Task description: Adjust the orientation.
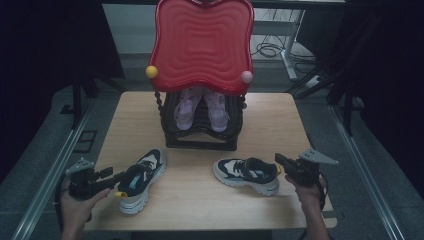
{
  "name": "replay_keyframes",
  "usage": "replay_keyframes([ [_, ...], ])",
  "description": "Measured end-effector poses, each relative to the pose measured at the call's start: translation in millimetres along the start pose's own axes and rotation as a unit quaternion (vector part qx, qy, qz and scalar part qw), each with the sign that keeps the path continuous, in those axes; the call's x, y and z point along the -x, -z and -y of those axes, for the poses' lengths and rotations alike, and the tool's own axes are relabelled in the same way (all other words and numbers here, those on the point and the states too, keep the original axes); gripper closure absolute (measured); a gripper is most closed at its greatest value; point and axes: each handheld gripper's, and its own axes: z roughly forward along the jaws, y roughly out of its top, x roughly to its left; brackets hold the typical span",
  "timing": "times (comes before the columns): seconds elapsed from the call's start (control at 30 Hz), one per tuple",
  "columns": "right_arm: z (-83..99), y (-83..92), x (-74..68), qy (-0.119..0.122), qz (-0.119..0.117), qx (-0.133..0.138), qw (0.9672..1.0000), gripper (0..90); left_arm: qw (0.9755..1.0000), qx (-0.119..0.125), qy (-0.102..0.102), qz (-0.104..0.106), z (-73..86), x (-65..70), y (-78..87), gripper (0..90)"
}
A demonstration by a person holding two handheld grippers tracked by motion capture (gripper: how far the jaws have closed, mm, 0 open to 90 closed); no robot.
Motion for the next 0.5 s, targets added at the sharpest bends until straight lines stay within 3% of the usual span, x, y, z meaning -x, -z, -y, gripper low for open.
replay_keyframes([
  [0.4, 10.8, -9.6, 7.7, 0.013, -0.009, -0.025, 0.9996, 89.5, 1.0, -0.002, 0.001, 0.002, 0.5, -0.2, -1.6, 41.2],
  [0.5, 14.3, -11.1, 6.8, 0.014, -0.021, -0.03, 0.9992, 89.5, 1.0, -0.001, 0.002, 0.003, 0.7, -0.7, -1.5, 41.0],
])
